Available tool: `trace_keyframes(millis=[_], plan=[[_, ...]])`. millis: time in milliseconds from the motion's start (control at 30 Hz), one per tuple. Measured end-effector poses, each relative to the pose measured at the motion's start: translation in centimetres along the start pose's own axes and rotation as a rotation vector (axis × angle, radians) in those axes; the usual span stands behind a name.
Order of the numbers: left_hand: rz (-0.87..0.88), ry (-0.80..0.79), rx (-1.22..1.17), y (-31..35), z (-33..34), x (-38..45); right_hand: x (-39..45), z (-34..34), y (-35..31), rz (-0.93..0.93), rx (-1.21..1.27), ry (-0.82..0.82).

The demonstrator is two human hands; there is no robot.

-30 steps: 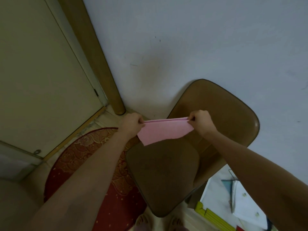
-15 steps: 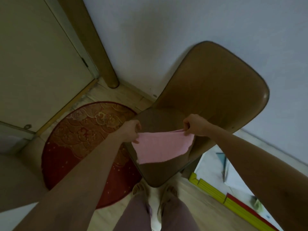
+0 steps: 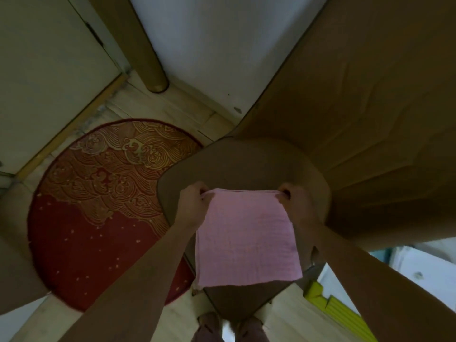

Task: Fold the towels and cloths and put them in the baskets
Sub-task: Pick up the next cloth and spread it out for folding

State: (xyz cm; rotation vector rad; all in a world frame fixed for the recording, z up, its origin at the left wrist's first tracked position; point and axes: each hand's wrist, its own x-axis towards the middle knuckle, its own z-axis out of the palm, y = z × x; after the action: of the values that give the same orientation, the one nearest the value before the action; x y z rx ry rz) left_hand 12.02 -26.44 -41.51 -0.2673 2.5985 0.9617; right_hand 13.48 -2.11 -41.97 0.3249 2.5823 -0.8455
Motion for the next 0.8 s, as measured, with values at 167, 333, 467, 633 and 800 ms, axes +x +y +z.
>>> trace_keyframes(millis=[167, 333, 467, 633, 800], plan=[[0.032, 0.108, -0.089, -0.4, 1.8, 4.5, 4.5, 1.7, -0.1, -0.012, 0.070, 0.133], [0.258, 0.197, -0.062, -1.2, 4.0, 3.4, 4.3, 4.4, -0.6, -0.118, -0.113, 0.351], [0.424, -0.052, 0.127, -2.9, 8.0, 1.0, 2.2, 9.7, -0.6, -0.380, -0.390, 0.192], [0.417, 0.055, 0.611, -4.3, 8.1, 4.1, 4.4, 9.6, 2.6, -0.338, -0.497, 0.135], [0.282, 0.075, 0.634, -4.2, 7.0, 5.0, 4.6, 6.8, 4.4, -0.085, -0.392, 0.226]])
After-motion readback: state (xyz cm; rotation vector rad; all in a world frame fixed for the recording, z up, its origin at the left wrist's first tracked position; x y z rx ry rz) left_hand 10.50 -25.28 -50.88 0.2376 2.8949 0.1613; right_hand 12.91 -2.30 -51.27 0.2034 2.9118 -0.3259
